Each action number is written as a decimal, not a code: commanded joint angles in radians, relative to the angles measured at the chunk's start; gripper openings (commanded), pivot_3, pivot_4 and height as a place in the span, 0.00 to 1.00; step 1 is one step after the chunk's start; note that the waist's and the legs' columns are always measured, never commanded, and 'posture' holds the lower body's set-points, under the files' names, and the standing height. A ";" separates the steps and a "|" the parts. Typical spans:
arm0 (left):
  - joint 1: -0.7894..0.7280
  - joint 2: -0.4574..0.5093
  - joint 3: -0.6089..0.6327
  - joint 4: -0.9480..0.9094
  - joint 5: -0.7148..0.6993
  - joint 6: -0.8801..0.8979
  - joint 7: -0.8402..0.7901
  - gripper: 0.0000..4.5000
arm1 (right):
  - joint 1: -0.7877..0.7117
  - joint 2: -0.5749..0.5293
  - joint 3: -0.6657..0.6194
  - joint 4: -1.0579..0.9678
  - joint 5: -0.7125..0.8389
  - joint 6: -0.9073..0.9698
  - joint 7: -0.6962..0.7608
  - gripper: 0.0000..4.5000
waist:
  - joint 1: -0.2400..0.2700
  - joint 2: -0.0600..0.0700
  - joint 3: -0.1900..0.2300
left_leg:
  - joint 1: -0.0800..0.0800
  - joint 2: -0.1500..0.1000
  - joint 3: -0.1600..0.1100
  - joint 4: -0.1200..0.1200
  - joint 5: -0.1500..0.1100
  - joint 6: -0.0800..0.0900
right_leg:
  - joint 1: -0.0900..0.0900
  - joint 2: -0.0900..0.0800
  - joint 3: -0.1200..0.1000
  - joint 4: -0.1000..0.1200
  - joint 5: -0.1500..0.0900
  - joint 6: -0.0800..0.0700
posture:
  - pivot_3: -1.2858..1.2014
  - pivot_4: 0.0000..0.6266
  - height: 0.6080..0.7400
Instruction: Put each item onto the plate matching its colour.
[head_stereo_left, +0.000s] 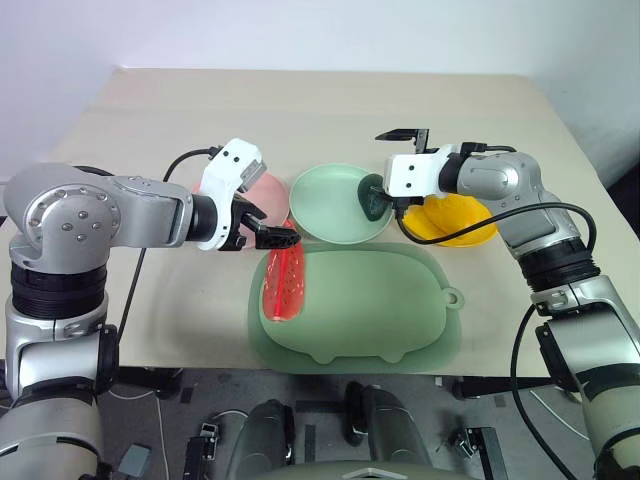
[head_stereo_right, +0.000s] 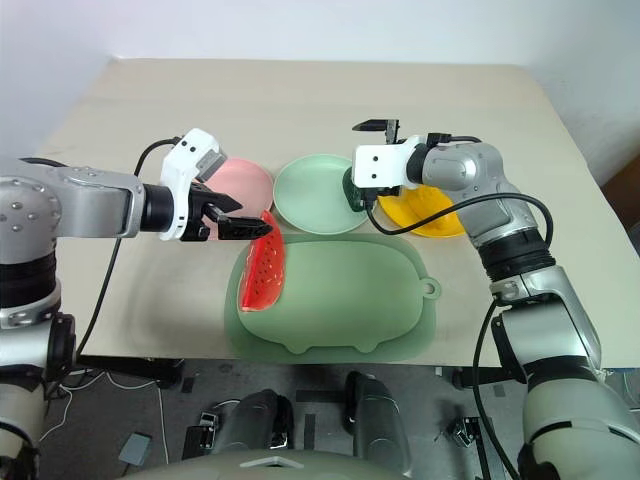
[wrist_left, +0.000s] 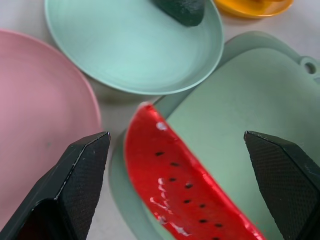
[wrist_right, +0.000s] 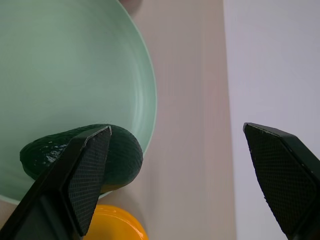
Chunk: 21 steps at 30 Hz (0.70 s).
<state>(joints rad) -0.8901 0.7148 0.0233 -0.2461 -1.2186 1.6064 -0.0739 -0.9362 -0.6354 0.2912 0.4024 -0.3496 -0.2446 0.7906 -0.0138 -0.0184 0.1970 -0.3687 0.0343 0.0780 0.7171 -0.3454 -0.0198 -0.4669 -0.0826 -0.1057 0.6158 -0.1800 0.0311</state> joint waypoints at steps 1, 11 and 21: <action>-0.010 -0.034 -0.003 0.034 -0.101 0.008 0.148 1.00 | 0.002 0.010 -0.024 -0.070 0.008 0.019 -0.021 0.99 | 0.001 0.000 0.000 | 0.000 0.000 0.000 0.000 0.000 0.000 | 0.000 0.000 0.000 0.000 0.000 0.000 | 0.52 0.24 1.00; -0.008 -0.023 -0.118 0.089 -0.302 0.008 0.480 1.00 | 0.075 0.006 -0.041 -0.164 0.006 0.088 -0.041 0.99 | 0.003 0.000 0.000 | 0.001 -0.001 0.000 0.000 0.000 0.000 | 0.001 -0.001 0.000 0.000 0.000 0.000 | 0.52 0.24 1.00; 0.013 -0.144 -0.200 0.151 -0.336 -0.014 0.788 1.00 | 0.068 0.014 -0.036 -0.177 0.013 0.104 -0.050 0.99 | 0.003 0.000 0.000 | 0.010 -0.001 0.001 -0.002 0.000 0.000 | 0.008 0.000 0.001 0.000 0.000 0.000 | 0.52 0.24 1.00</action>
<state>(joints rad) -0.8776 0.5745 -0.1748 -0.0963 -1.5564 1.5990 0.6731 -0.8453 -0.6186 0.2861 0.2591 -0.3483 -0.1374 0.7530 -0.0104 -0.0186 0.1970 -0.3577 0.0331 0.0791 0.7150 -0.3453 -0.0202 -0.4579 -0.0827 -0.1047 0.6154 -0.1800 0.0312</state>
